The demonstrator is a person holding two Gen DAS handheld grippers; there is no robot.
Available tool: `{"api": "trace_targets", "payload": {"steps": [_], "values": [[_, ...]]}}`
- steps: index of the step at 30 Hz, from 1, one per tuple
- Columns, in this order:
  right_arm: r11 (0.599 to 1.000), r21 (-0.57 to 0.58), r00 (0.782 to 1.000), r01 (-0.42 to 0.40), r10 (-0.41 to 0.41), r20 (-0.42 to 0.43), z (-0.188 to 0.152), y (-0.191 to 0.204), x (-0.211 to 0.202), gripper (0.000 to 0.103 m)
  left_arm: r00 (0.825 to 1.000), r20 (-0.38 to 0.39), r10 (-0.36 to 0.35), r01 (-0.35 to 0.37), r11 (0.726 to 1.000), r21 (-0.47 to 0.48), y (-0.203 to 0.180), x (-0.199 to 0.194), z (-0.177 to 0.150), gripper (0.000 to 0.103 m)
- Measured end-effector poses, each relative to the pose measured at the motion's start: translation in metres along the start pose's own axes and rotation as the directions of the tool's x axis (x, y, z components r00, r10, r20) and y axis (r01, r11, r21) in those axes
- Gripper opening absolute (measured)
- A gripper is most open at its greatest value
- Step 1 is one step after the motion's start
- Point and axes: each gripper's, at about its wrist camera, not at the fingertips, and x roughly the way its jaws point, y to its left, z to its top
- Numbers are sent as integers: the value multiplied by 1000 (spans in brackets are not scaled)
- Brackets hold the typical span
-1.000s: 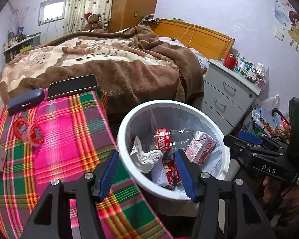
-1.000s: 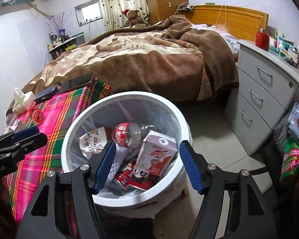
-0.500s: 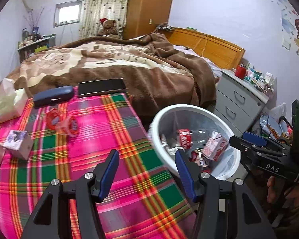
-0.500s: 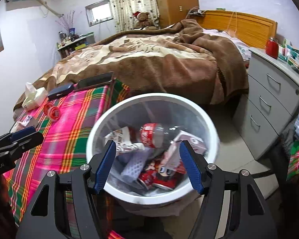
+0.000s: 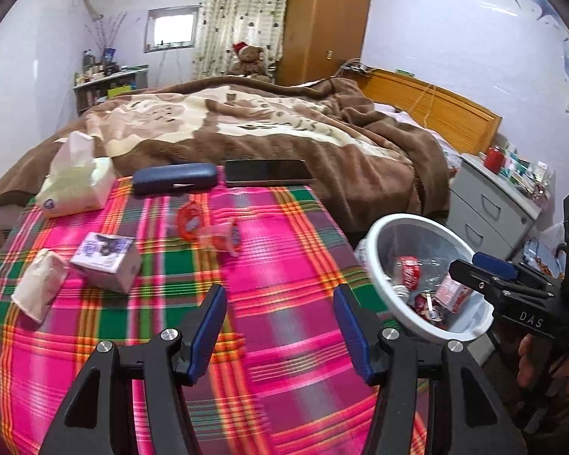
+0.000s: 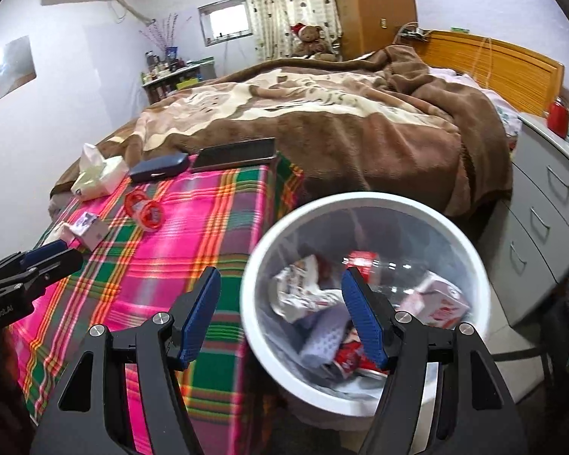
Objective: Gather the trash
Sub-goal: 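Move both tools back to the cloth toward the tissue wrapper and jelly cups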
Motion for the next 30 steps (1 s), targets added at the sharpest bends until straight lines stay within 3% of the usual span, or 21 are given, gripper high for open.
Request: {"api": "trace_targets", "payload": {"steps": [14, 30], "values": [[990, -102, 995, -96, 93, -34, 17, 56, 38, 68, 994, 6, 110, -109, 989, -100, 85, -8, -1, 58], [949, -254, 981, -187, 168, -95, 44, 114, 95, 68, 969, -24, 246, -245, 948, -202, 187, -5, -5, 59]]}}
